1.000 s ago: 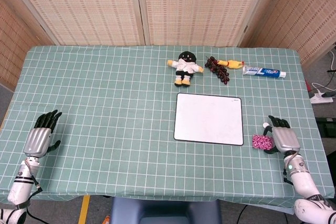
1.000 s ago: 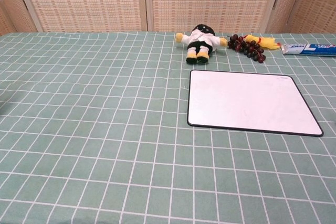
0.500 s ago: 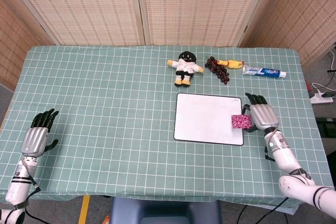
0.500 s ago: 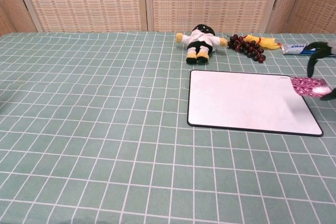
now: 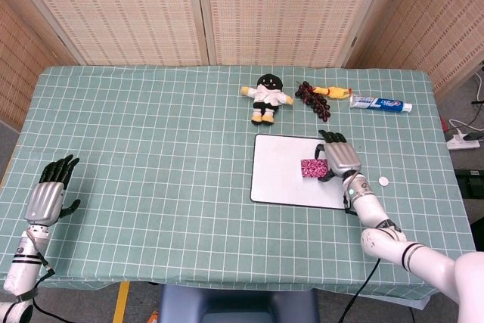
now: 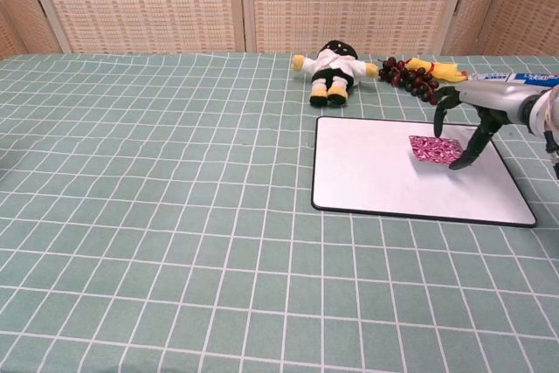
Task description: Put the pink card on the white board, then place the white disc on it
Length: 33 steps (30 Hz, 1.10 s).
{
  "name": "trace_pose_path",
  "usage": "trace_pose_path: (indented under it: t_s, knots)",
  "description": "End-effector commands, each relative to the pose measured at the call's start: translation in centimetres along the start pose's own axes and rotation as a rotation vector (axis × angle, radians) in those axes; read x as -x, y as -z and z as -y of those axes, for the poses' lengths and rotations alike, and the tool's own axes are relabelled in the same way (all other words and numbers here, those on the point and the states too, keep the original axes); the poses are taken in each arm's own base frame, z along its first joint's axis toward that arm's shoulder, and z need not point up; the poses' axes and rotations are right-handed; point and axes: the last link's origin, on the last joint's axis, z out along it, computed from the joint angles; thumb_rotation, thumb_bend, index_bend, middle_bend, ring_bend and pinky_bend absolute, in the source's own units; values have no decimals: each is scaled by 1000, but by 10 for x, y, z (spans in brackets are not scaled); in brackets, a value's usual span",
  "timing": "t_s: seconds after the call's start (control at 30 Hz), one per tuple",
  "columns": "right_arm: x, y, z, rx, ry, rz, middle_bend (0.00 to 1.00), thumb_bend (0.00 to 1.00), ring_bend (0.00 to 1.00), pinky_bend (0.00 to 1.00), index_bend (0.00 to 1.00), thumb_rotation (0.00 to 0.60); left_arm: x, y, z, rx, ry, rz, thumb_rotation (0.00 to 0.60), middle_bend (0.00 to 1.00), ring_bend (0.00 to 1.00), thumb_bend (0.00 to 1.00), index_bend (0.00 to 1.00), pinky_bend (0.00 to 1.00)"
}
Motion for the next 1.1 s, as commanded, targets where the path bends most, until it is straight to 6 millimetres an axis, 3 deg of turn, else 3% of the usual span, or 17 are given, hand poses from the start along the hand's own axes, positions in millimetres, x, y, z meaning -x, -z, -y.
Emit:
trace_pose_path:
  t_s: [0.03, 0.23, 0.5, 0.67, 0.83, 1.0, 1.1]
  knots:
    - [-1, 0, 8, -18, 3, -13, 0, 29, 0, 0, 456, 600, 1, 0, 0, 5, -10, 2, 600, 0, 0, 221, 0, 0]
    - [-4, 0, 15, -27, 3, -33, 0, 29, 0, 0, 445, 600, 1, 1, -2, 12, -10, 0, 600, 0, 0, 221, 0, 0]
    - [-3, -3, 11, -2, 21, 2, 0, 0, 0, 0, 295, 600, 1, 1, -1, 12, -7, 0, 600, 0, 0, 221, 0, 0]
    - [-8, 2, 5, 8, 46, -16, 0, 0, 0, 0, 311, 600, 0, 1, 0, 3, -1, -4, 600, 0, 0, 220, 0, 0]
    - [-24, 22, -33, 97, 120, -69, 0, 0, 0, 0, 366, 600, 1, 1, 0, 4, -1, 4, 600, 0, 0, 221, 0, 0]
    - [-32, 38, -98, 267, 122, -40, 0, 0, 0, 0, 391, 600, 2, 0, -2, 9, 7, 6, 600, 0, 0, 221, 0, 0]
    - [-28, 45, -125, 338, 80, -8, 0, 14, 0, 0, 403, 600, 3, -1, -5, 18, 5, 6, 600, 0, 0, 221, 0, 0]
